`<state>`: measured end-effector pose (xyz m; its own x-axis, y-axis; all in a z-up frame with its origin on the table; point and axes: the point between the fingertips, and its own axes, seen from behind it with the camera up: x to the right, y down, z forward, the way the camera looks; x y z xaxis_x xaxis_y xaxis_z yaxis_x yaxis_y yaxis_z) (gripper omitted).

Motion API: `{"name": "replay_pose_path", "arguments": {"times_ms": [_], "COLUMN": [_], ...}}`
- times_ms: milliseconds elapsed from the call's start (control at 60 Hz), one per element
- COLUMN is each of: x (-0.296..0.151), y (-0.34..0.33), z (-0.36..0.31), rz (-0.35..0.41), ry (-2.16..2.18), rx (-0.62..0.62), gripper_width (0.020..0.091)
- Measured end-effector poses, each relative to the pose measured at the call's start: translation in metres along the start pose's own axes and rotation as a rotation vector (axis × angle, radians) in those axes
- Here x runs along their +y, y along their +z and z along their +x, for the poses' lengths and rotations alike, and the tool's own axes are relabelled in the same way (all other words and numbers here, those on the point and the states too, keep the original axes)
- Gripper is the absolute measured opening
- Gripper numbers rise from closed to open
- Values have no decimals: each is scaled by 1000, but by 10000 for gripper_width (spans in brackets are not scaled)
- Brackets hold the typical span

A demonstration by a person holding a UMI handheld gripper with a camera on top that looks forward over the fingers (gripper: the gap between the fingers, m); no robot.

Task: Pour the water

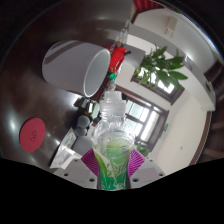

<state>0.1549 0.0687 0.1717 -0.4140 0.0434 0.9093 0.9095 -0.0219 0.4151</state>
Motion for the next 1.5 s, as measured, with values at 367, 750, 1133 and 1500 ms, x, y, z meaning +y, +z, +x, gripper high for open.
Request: {"name": "replay_pose_path", "arguments": {"times_ms": [367, 750, 1133, 1500], "x": [-25, 3, -12, -8], "y": [1, -31, -24, -29], "z": [11, 34, -52, -66], "rz": [32, 78, 116, 119], "ry": [-185, 1115, 1977, 1975], "rx": [38, -108, -321, -257], "gripper_width": [322, 323, 322, 413]}}
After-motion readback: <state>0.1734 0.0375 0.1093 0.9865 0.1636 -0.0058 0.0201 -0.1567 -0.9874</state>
